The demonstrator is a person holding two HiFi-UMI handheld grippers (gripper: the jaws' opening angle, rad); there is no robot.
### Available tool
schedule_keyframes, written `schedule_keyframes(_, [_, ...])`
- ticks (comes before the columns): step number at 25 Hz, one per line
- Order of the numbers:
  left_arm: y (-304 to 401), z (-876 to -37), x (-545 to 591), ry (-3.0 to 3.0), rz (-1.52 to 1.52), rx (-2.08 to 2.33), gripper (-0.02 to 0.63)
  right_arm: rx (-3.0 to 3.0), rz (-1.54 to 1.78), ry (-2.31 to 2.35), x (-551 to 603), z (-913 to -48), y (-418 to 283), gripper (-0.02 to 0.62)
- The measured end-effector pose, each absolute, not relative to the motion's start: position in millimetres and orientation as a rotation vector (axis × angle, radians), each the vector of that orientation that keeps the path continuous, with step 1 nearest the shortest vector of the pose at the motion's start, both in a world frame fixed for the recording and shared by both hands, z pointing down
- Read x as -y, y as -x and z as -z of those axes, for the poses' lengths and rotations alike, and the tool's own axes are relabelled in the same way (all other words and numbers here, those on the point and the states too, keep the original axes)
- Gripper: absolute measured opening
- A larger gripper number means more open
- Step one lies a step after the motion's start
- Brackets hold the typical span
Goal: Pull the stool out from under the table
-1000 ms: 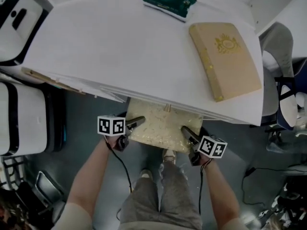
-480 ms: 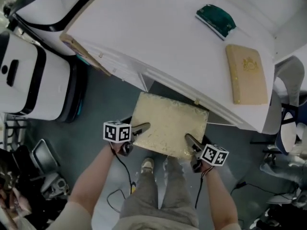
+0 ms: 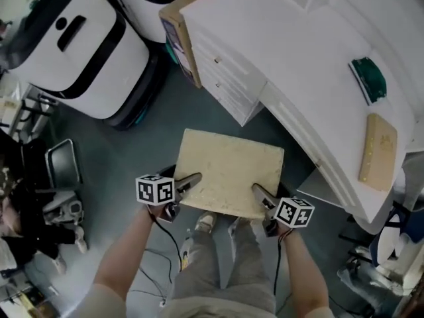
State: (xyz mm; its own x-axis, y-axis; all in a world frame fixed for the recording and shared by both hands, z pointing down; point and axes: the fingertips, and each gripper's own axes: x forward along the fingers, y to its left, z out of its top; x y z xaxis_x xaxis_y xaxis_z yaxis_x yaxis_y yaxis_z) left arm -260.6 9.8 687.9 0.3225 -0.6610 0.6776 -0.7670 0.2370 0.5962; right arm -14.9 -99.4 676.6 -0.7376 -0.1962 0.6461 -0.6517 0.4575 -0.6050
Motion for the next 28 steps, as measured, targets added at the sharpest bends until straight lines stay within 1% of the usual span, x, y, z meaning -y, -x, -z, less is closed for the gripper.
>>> schedule_keyframes(7, [336, -684, -84, -1.298, 0.060, 1.575, 0.472, 2.255, -1.076, -0.394, 84, -676, 127, 0.486])
schedule_keyframes(14, [386, -698, -154, -1.125, 0.188, 1.740, 0.472, 2.259, -0.957, -0.127, 56, -695, 220, 0.488])
schedule_keyframes(19, [395, -723, -192, -1.006, 0.251, 1.811, 0.472, 2.232, -0.889, 0.025, 39, -724, 257, 0.488])
schedule_keyframes(28, [422, -778, -229, -0.897, 0.325, 1.875, 0.472, 2.199, -0.819, 0.147, 16, -778, 314, 0.488])
